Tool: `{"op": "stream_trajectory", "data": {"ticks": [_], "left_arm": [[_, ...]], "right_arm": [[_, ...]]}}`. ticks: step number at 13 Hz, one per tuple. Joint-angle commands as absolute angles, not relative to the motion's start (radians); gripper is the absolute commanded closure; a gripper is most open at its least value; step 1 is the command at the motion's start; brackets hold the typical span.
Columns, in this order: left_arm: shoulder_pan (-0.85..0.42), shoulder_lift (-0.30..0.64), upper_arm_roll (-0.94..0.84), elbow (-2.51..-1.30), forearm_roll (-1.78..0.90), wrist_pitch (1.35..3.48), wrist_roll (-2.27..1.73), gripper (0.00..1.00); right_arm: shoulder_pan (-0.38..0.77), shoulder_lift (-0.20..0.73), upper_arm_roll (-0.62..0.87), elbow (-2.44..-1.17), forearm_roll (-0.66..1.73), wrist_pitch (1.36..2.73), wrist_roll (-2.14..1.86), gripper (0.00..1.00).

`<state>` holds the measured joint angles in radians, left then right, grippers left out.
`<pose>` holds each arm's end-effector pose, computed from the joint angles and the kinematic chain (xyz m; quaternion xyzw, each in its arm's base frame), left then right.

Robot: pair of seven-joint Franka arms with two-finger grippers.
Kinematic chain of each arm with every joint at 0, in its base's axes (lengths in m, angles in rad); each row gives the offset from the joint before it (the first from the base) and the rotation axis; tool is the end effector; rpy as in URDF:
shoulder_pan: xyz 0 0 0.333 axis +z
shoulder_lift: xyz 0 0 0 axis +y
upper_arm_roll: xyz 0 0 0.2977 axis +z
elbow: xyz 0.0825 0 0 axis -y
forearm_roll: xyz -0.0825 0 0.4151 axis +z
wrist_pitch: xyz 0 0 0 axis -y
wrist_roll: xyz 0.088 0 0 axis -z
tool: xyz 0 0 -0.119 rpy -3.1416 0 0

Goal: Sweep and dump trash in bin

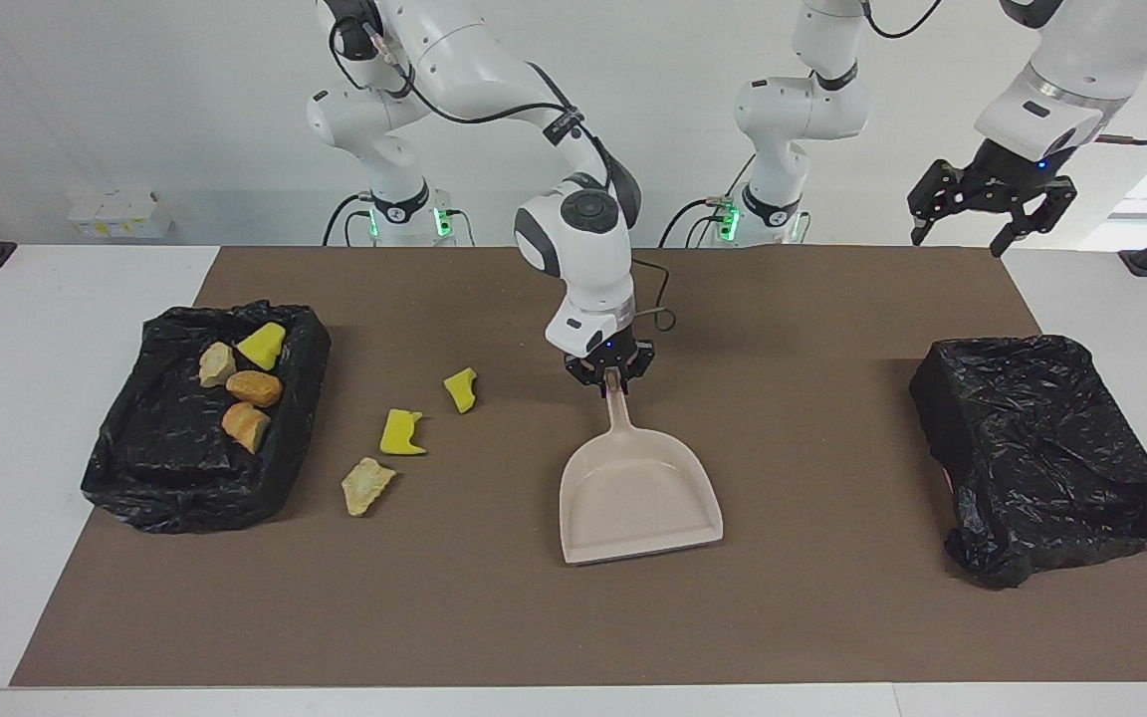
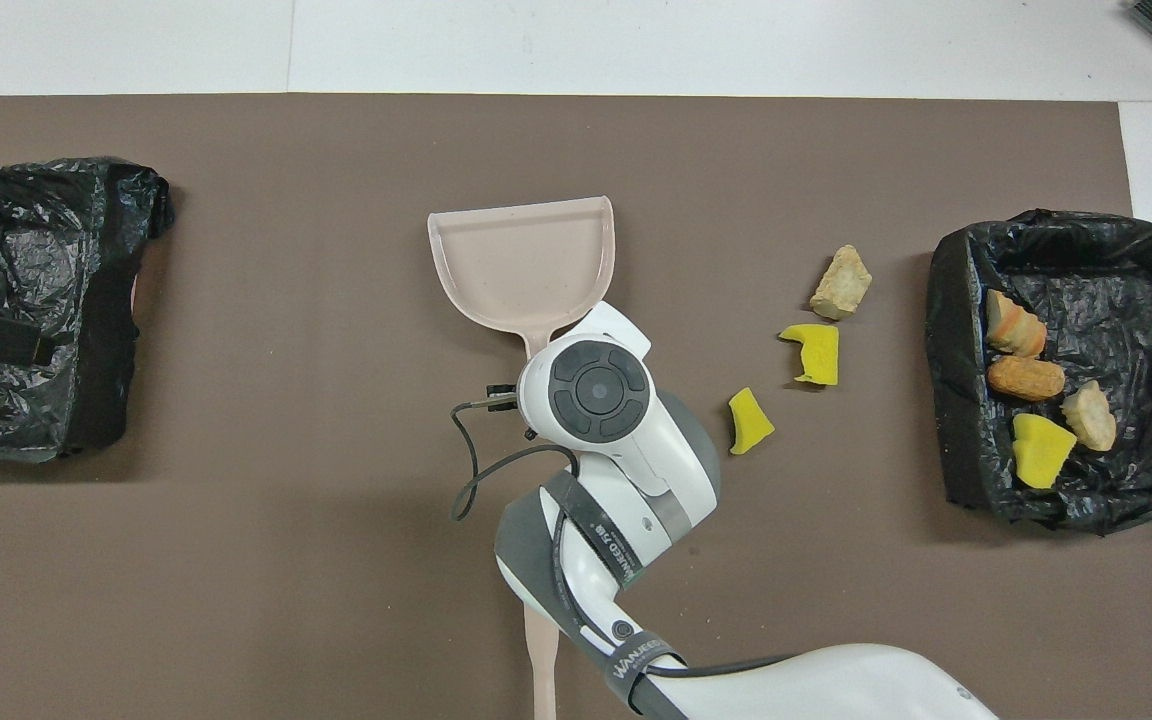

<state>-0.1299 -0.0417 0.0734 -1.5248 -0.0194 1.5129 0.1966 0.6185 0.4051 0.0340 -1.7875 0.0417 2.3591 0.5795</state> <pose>0.5668 -0.0336 0.6361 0.9917 -0.1269 0.0156 0.0101 0.5447 0.4156 0.2968 -0.9961 -0.0209 -0.0549 0.0664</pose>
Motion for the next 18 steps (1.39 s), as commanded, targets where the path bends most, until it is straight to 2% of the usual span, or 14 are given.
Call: {"op": "stream_trajectory", "data": {"ticks": [1,2,8,10,12,18], "left_arm": [[-0.178,-0.02,0.091,-1.539,0.037,1.539,0.204,0.0],[-0.169,-0.018,0.091,-1.539,0.034,1.539,0.204,0.0],[-0.074,-0.026,0.014,-1.543,0.028,1.555,0.202,0.0],[-0.078,-0.034,0.003,-1.554,0.026,1.551,0.218,0.0],[-0.074,-0.034,0.006,-1.554,0.026,1.545,0.206,0.0],[-0.103,-0.017,0.002,-1.554,0.025,1.587,0.183,0.0]], "right_arm": [[0.618,0.405,0.029,-1.805,0.072,2.356,0.635,0.82],[0.614,0.405,0.029,-1.805,0.071,2.347,0.631,0.01],[0.606,0.388,0.029,-1.802,0.069,2.252,0.555,0.0],[0.603,0.37,0.029,-1.805,0.069,2.247,0.555,0.0],[0.603,0.344,0.031,-1.81,0.072,2.185,0.563,0.0],[0.712,0.18,0.035,-2.006,0.164,2.18,0.65,0.0]]}}
